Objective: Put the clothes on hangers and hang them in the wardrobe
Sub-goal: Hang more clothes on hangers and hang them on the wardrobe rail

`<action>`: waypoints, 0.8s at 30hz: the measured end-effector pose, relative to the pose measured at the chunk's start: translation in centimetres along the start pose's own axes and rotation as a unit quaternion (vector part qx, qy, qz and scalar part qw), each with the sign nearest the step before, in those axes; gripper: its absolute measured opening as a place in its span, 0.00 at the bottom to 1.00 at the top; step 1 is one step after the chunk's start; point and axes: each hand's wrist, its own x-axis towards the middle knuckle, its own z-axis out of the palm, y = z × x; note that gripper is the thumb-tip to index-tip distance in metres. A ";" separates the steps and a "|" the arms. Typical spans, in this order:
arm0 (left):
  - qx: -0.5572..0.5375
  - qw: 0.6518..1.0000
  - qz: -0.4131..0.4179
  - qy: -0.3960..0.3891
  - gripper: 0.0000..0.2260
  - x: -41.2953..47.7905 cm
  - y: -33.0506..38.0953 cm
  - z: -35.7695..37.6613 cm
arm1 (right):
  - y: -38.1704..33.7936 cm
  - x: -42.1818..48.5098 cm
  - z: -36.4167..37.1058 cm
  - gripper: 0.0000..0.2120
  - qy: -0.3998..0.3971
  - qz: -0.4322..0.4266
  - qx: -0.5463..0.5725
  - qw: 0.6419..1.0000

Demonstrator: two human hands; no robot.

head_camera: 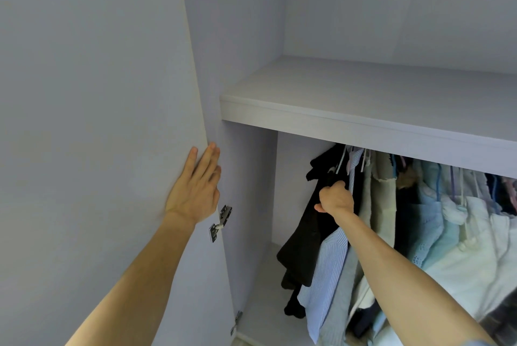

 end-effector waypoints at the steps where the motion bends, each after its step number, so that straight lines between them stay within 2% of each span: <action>1: -0.002 1.000 0.000 0.000 0.28 0.0 0.1 0.0 | 0.3 0.1 0.1 0.07 0.017 0.007 0.007 1.000; 7: 0.007 1.000 -0.001 0.003 0.28 0.2 0.1 0.2 | 1.4 1.2 0.6 0.13 0.105 0.052 -0.002 0.993; 9: 0.011 1.000 -0.003 0.001 0.27 0.2 0.2 0.1 | 0.6 0.8 1.0 0.11 0.065 0.037 0.027 0.997; 11: 0.018 1.000 -0.004 0.000 0.28 0.2 0.3 0.2 | -0.5 0.4 1.0 0.08 -0.007 0.019 0.079 0.997; 14: 0.021 1.000 -0.003 -0.006 0.28 0.1 0.3 0.0 | -1.2 0.5 0.5 0.08 -0.087 -0.018 0.044 0.995; 20: 0.008 1.000 -0.005 -0.018 0.28 0.1 0.4 -0.3 | -0.5 1.1 -0.9 0.07 -0.133 -0.050 -0.002 0.990; 24: -0.004 0.999 -0.012 -0.034 0.29 -0.1 0.4 -0.7 | 0.5 1.5 -1.1 0.09 -0.124 -0.096 -0.109 0.982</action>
